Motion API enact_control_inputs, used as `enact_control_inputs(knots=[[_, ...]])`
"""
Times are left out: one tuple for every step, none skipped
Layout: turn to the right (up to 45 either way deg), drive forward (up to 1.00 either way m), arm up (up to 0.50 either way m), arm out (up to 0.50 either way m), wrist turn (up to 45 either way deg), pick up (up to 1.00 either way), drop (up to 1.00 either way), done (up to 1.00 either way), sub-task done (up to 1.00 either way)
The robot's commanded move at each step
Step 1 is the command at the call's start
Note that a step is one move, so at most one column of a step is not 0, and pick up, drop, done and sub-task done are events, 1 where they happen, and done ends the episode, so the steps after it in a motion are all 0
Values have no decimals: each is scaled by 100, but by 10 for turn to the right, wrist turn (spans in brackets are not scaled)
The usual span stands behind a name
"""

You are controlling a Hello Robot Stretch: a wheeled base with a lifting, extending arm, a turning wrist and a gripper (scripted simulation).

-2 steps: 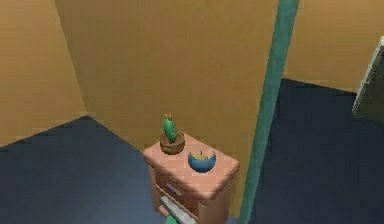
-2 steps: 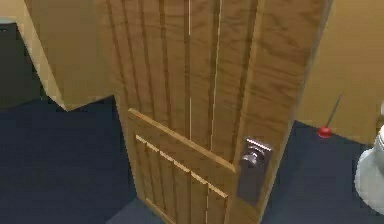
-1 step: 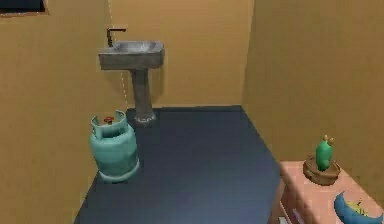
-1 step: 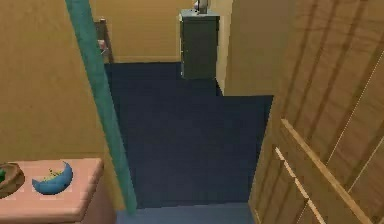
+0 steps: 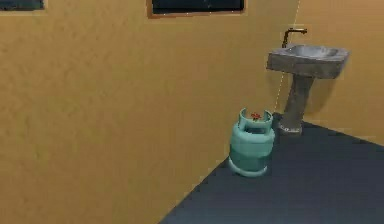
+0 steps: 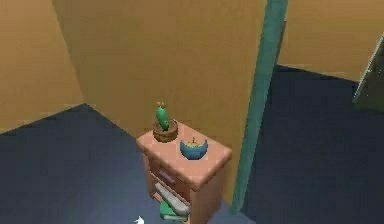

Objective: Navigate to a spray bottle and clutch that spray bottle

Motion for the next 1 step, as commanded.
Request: enact_control_inputs(knots=[[-300,0,0,0,0,0,0,0,0]])
